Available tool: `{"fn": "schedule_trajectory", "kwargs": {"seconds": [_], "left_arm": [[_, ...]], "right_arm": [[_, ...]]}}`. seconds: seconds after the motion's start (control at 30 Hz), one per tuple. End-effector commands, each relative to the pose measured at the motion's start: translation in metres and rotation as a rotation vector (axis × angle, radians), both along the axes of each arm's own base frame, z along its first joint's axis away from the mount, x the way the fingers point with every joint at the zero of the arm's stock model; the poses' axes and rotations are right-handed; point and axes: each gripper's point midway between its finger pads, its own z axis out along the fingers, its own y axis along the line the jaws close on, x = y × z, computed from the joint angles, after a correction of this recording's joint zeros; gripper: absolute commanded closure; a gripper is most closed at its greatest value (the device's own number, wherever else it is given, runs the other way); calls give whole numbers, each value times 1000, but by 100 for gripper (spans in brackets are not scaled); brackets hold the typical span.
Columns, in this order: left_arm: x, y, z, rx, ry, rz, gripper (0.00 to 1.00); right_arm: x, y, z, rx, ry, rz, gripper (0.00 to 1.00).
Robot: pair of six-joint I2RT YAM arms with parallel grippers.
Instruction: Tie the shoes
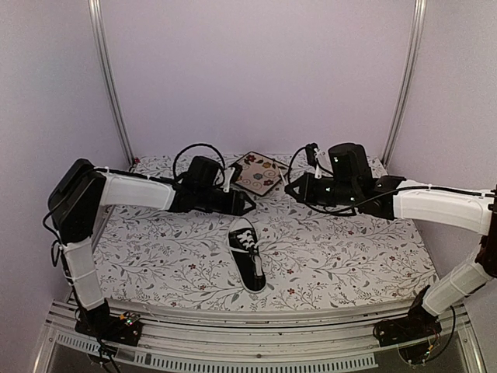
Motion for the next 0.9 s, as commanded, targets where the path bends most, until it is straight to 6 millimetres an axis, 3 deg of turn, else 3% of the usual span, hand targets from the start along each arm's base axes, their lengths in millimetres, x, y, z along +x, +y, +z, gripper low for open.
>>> {"fn": "schedule_trajectory", "kwargs": {"seconds": [0.0, 0.13, 0.33, 0.43, 0.57, 0.87], "left_arm": [[-2, 25, 6, 99, -31, 84, 29], [-26, 38, 1, 80, 21, 96, 21], [-46, 56, -27, 95, 96, 132, 24], [-46, 56, -32, 84, 109, 133, 31], [-36, 57, -39, 85, 118, 157, 52], [-22, 49, -54, 81, 152, 136, 57]], "right_arm": [[-3, 2, -10, 12, 21, 2, 98], [-3, 2, -15, 7, 29, 3, 98], [-3, 7, -17, 18, 37, 20, 98], [-3, 8, -18, 20, 41, 21, 98], [-5, 7, -19, 17, 46, 23, 98], [-8, 3, -20, 12, 47, 21, 98]]}}
